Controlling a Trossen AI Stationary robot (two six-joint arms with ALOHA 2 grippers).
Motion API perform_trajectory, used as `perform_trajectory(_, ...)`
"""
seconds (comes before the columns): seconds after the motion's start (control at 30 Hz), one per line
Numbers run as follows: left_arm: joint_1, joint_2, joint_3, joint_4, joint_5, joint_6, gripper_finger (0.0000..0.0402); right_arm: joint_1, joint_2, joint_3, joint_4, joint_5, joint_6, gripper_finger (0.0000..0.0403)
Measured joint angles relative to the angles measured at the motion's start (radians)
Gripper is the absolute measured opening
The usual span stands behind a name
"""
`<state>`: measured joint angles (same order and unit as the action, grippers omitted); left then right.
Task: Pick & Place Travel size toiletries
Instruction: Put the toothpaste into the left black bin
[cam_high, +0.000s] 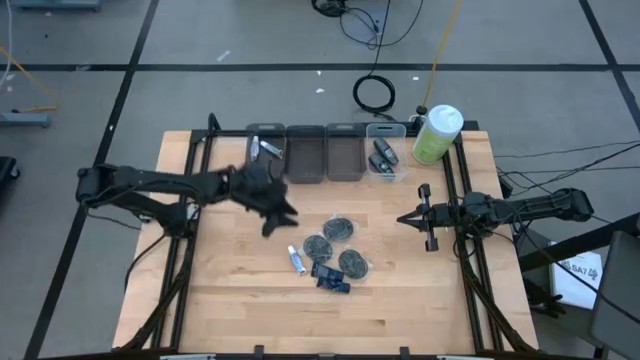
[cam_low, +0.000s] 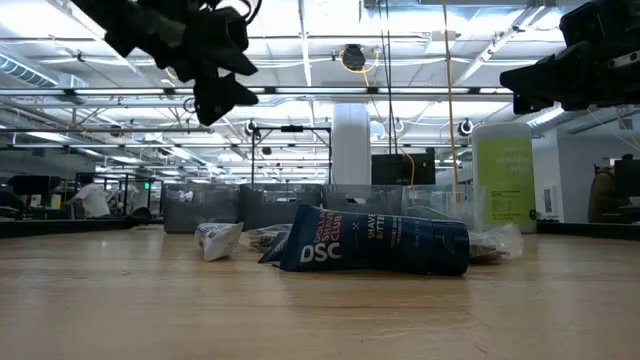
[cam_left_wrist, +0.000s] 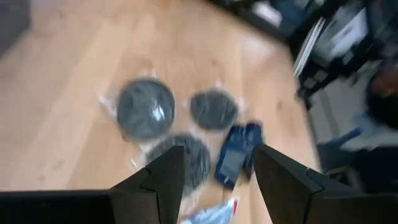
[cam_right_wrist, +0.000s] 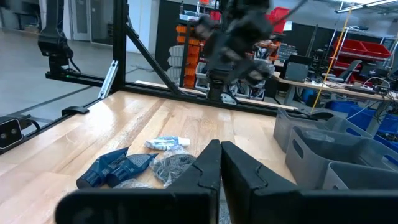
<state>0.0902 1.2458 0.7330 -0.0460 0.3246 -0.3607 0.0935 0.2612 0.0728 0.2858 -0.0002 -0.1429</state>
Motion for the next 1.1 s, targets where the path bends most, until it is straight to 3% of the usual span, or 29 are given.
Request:
perform_trajectory(0.23, -0.249, 0.139, 0.0, 0.022, -0.208, 0.048, 0.0186, 0.0, 0.0, 0.0, 0.0, 0.0, 0.0, 0.0004)
perform_trajectory(0.43, -0.364, 0.287, 0.0, 0.127, -0.331, 0.206, 0.0186, 0.0, 0.0, 0.0, 0.0, 0.0, 0.0, 0.0004)
perform_trajectory(0.77, -0.387, 0.441, 0.0, 0.17, -0.398, 0.26, 0.0186, 0.0, 0.0, 0.0, 0.0, 0.0, 0.023, 0.0004)
perform_trajectory(1.0, -0.386, 0.435, 0.003, 0.044, -0.451, 0.273, 0.0186, 0.0, 0.0, 0.0, 0.0, 0.0, 0.026, 0.0004)
perform_trajectory(1.1, -0.386, 0.415, 0.003, -0.011, -0.467, 0.19, 0.0186, 0.0, 0.0, 0.0, 0.0, 0.0, 0.026, 0.0004)
